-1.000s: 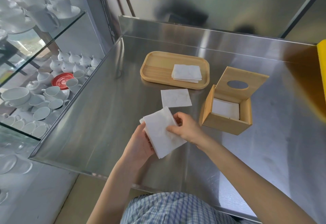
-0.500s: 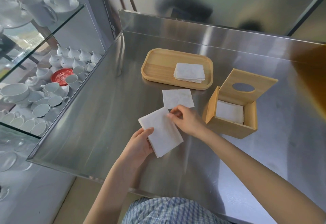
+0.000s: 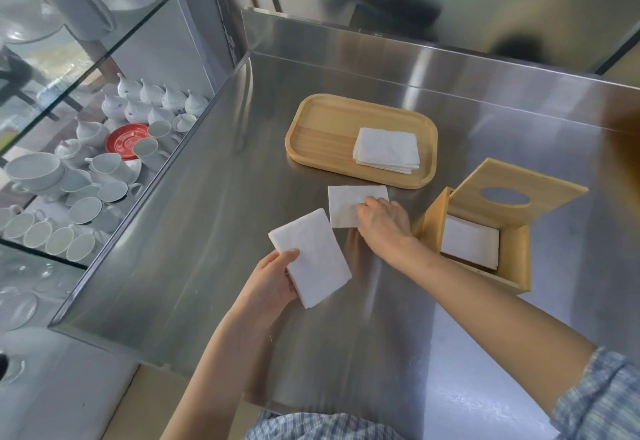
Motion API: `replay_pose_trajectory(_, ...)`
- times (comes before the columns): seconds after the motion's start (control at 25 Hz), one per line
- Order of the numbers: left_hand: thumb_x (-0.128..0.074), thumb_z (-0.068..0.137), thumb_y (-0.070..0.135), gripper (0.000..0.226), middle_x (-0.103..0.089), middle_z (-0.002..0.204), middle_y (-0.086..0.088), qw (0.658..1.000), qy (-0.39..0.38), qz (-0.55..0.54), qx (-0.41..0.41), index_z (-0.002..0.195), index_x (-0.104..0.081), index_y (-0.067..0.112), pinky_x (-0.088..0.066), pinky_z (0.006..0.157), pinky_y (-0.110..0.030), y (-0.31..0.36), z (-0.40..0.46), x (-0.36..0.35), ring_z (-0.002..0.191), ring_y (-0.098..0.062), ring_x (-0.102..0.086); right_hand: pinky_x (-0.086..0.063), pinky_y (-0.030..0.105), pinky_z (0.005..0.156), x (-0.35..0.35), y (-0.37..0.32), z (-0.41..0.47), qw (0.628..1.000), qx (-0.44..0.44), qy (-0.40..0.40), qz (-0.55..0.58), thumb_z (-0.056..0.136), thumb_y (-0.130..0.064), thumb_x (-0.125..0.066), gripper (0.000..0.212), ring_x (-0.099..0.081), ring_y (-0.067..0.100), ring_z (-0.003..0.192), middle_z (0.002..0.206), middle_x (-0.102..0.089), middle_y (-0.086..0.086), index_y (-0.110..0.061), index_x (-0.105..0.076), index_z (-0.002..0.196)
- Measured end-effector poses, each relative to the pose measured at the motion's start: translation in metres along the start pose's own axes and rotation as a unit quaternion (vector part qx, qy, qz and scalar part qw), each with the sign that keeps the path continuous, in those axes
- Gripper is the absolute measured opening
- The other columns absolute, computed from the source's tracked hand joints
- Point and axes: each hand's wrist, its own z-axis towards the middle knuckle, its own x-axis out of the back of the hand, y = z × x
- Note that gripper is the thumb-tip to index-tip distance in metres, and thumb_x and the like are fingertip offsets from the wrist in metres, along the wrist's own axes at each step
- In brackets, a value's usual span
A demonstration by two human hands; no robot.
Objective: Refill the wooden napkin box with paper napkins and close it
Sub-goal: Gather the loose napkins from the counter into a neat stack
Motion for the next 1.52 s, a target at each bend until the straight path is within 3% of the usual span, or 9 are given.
replay_pose_trajectory(0.32, -0.042, 0.096, 0.010, 0.020, -0.069, 0.090, -0.004, 1.000, -0.001, 0.007, -0.004, 0.096, -0.062, 0.013, -0.058, 0.060, -0.028, -0.002, 0.001, 0.003, 0.064, -0.011, -0.072, -0.042, 0.034, 0.077, -0.006, -0.001, -0.008, 0.999, 0.007, 0.023, 0.027, 0.094, -0.002, -0.039, 0.023, -0.056, 0.029, 0.105, 0.116, -0.057, 0.013, -0.004, -0.055, 0.111)
replay_pose_trajectory(0.52, -0.042, 0.096, 0.010, 0.020, -0.069, 0.090, -0.004, 1.000, -0.005, 0.010, -0.005, 0.095, -0.062, 0.013, -0.056, 0.066, -0.030, -0.010, -0.002, 0.004, 0.069, -0.013, -0.071, -0.042, 0.031, 0.069, 0.009, -0.001, -0.020, 0.958, -0.085, 0.025, 0.272, 0.094, -0.018, -0.045, 0.020, -0.060, 0.027, 0.095, 0.106, -0.063, 0.008, -0.006, -0.056, 0.106)
replay_pose_trajectory(0.68, -0.042, 0.096, 0.011, 0.022, -0.073, 0.085, -0.001, 1.000, -0.020, 0.011, -0.012, 0.095, -0.063, 0.014, -0.057, 0.066, -0.030, -0.016, -0.005, 0.007, 0.071, -0.014, -0.072, -0.043, 0.029, 0.080, 0.041, -0.001, -0.047, 0.802, -0.118, 0.011, 0.586, 0.092, -0.016, -0.051, 0.025, -0.054, 0.019, 0.100, 0.106, -0.057, 0.002, -0.011, -0.050, 0.116)
replay_pose_trajectory(0.88, -0.040, 0.096, 0.011, 0.024, -0.075, 0.075, 0.001, 0.999, -0.053, -0.002, -0.012, 0.101, -0.063, 0.010, -0.056, 0.063, -0.029, -0.020, -0.009, 0.005, 0.065, -0.011, -0.072, -0.056, 0.022, 0.075, 0.061, -0.010, -0.085, 0.592, 0.001, -0.134, 0.795, 0.083, -0.012, -0.057, 0.026, -0.062, 0.011, 0.088, 0.095, -0.064, -0.002, -0.021, -0.058, 0.108)
replay_pose_trajectory(0.96, -0.037, 0.097, 0.009, 0.025, -0.072, 0.082, -0.002, 0.999, -0.050, -0.002, -0.012, 0.107, -0.060, 0.009, -0.056, 0.063, -0.025, -0.021, -0.010, 0.005, 0.071, -0.014, -0.069, -0.056, 0.021, 0.076, 0.055, -0.018, -0.090, 0.605, 0.034, -0.180, 0.775, 0.080, -0.012, -0.057, 0.026, -0.064, 0.008, 0.086, 0.094, -0.067, -0.005, -0.022, -0.061, 0.104)
replay_pose_trajectory(1.08, -0.042, 0.097, 0.022, 0.036, -0.063, 0.107, -0.010, 0.994, -0.101, 0.015, -0.024, 0.126, -0.055, 0.007, -0.044, 0.089, -0.036, -0.023, -0.011, 0.005, 0.100, -0.024, -0.058, -0.050, 0.023, 0.080, 0.036, -0.026, -0.093, 0.717, 0.015, -0.185, 0.671, 0.090, -0.004, -0.056, 0.020, -0.060, 0.011, 0.088, 0.100, -0.064, 0.000, -0.015, -0.059, 0.106)
replay_pose_trajectory(1.2, -0.047, 0.092, 0.029, 0.037, -0.063, 0.123, -0.020, 0.998, -0.057, 0.026, -0.012, 0.119, -0.064, 0.008, -0.047, 0.087, -0.045, -0.026, -0.014, 0.007, 0.101, -0.029, -0.063, -0.048, 0.024, 0.076, 0.023, -0.027, -0.095, 0.796, -0.034, -0.127, 0.591, 0.089, -0.007, -0.059, 0.018, -0.059, 0.016, 0.092, 0.101, -0.063, 0.004, -0.011, -0.059, 0.106)
replay_pose_trajectory(1.36, -0.039, 0.096, 0.025, 0.032, -0.069, 0.094, -0.007, 0.995, -0.064, 0.066, -0.049, 0.104, -0.067, 0.012, -0.053, 0.063, -0.027, -0.028, -0.022, 0.004, 0.080, -0.019, -0.066, -0.051, 0.042, 0.087, 0.017, -0.026, -0.095, 0.828, -0.062, -0.093, 0.549, 0.085, -0.011, -0.063, 0.014, -0.064, 0.027, 0.097, 0.105, -0.069, 0.010, -0.012, -0.059, 0.098)
replay_pose_trajectory(1.52, -0.031, 0.098, 0.034, 0.037, -0.070, 0.062, 0.008, 0.994, -0.077, 0.047, -0.054, 0.095, -0.063, 0.017, -0.050, 0.048, -0.018, -0.026, -0.026, 0.001, 0.055, -0.007, -0.066, -0.052, 0.042, 0.085, 0.018, -0.028, -0.095, 0.847, -0.064, -0.072, 0.523, 0.083, -0.011, -0.063, 0.015, -0.065, 0.029, 0.097, 0.106, -0.070, 0.011, -0.014, -0.059, 0.097)
